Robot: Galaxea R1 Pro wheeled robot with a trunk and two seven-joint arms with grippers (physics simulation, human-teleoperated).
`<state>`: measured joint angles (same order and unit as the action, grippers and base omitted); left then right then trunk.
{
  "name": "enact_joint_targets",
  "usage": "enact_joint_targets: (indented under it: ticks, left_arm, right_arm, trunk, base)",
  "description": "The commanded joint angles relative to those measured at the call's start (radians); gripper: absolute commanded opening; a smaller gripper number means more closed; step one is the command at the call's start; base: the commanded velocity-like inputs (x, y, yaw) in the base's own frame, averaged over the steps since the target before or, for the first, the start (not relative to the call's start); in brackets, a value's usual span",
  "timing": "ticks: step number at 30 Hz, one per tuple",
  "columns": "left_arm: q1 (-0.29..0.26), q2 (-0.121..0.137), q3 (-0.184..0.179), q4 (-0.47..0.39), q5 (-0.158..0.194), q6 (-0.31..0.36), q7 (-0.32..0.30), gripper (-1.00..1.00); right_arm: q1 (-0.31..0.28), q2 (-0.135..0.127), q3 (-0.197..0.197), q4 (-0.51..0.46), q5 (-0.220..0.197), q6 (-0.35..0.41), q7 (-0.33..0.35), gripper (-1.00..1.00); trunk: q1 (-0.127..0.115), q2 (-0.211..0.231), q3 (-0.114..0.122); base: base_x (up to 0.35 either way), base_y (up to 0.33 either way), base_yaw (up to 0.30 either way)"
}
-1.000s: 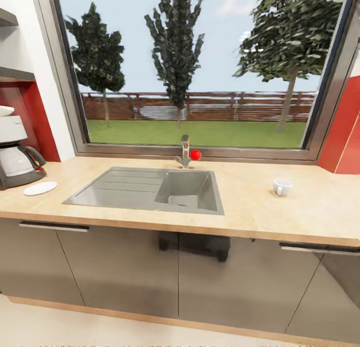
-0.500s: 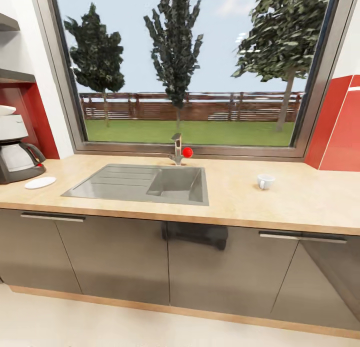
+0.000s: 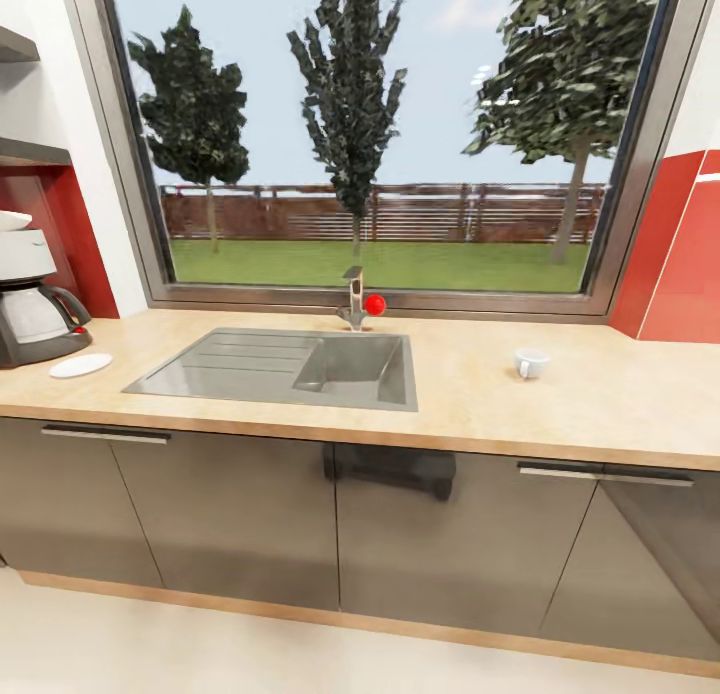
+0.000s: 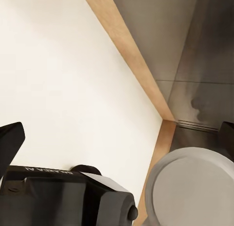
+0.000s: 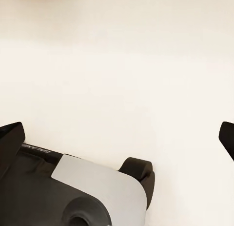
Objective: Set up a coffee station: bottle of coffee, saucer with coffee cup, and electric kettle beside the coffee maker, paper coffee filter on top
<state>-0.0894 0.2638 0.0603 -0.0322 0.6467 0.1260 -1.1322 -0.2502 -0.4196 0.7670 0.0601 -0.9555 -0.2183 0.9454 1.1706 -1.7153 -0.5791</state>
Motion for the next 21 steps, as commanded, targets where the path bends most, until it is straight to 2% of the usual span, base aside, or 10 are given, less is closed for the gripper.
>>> enact_joint_targets:
  ticks: [1,4,12,13,16,19,20,21]
  left_arm:
    - [0.000,0.000,0.006,0.000,-0.002,0.011,-0.004,1.00]
    - [0.001,0.003,0.006,0.000,-0.002,0.005,0.002,1.00]
    - [0.005,0.016,0.007,0.001,-0.002,-0.029,0.047,1.00]
    - [0.005,0.016,0.007,0.001,-0.002,-0.029,0.090,1.00]
    - [0.005,0.017,0.007,0.001,-0.002,-0.030,0.093,1.00]
    - [0.005,0.017,0.007,0.001,-0.002,-0.031,0.094,1.00]
    - [0.005,0.017,0.007,0.002,-0.002,-0.031,0.095,1.00]
    - [0.005,0.017,0.007,0.002,-0.002,-0.031,0.095,1.00]
  right_arm:
    - [-0.001,0.001,0.008,0.003,-0.006,-0.007,0.004,1.00]
    - [-0.007,-0.001,0.010,-0.003,-0.004,-0.001,0.006,1.00]
    - [-0.052,-0.008,0.007,-0.048,0.039,0.043,0.051,1.00]
    - [-0.246,-0.009,0.005,-0.642,0.101,0.421,0.081,1.00]
    - [-0.253,-0.018,0.001,-0.779,0.105,0.507,0.082,1.00]
    - [-0.256,-0.040,-0.003,-0.912,0.106,0.582,0.080,1.00]
    - [-0.257,-0.050,-0.019,-0.999,0.107,0.634,0.079,1.00]
    - [-0.257,-0.052,-0.032,-1.025,0.107,0.651,0.078,1.00]
  trunk:
    - [0.000,-0.001,-0.001]
    - [0.000,-0.001,-0.001]
    - [0.000,-0.001,-0.001]
    - [0.000,-0.001,-0.001]
    - [0.000,-0.001,-0.001]
    - [0.000,-0.001,-0.001]
    - [0.000,-0.001,-0.001]
    - [0.000,-0.001,-0.001]
  base:
    - [0.000,0.000,0.000]
    - [0.000,0.000,0.000]
    - [0.000,0.000,0.000]
    - [0.000,0.000,0.000]
    - [0.000,0.000,0.000]
    - [0.000,0.000,0.000]
    - [0.000,0.000,0.000]
    - [0.000,0.000,0.000]
